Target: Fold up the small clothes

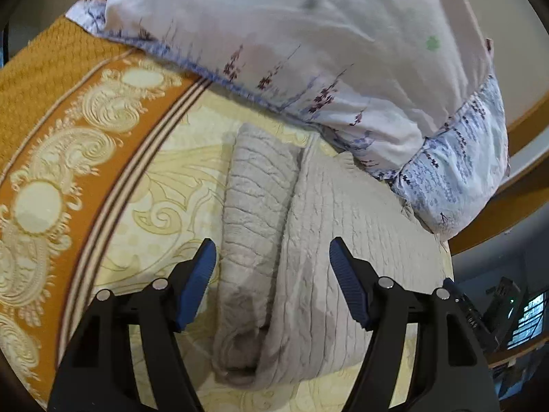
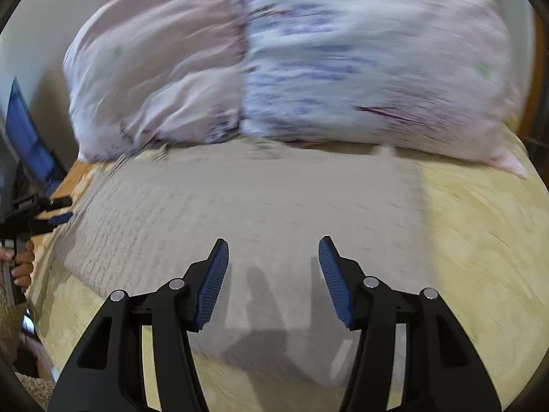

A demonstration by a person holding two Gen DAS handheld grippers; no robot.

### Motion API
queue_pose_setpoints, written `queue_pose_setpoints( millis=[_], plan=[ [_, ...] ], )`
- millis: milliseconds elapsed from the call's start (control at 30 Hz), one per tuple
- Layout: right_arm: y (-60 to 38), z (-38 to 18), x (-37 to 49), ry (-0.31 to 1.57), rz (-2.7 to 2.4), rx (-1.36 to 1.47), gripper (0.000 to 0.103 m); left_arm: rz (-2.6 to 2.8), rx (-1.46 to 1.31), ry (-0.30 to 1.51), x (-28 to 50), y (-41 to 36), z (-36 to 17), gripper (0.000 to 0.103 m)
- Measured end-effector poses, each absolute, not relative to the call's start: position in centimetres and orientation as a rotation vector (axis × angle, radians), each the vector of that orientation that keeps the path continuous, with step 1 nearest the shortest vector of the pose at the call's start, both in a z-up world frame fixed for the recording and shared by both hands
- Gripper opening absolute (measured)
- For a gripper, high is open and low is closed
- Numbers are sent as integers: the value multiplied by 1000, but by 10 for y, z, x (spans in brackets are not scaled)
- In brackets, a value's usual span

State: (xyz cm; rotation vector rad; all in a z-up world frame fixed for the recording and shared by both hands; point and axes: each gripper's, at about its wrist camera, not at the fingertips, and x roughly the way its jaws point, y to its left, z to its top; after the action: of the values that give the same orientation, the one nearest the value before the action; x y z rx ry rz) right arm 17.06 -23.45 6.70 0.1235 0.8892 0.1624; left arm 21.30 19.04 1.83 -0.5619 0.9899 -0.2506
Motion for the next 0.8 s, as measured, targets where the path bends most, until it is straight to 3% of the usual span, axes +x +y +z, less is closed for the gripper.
queue_pose_setpoints(
  millis=[500, 800],
  plan=[
    [-173, 37, 206, 946, 144, -47, 61, -265, -634, 989, 229, 182, 10, 76],
    [-173, 36, 206, 942, 149, -25, 62, -254, -663, 995, 237, 170, 7, 56]
  ],
)
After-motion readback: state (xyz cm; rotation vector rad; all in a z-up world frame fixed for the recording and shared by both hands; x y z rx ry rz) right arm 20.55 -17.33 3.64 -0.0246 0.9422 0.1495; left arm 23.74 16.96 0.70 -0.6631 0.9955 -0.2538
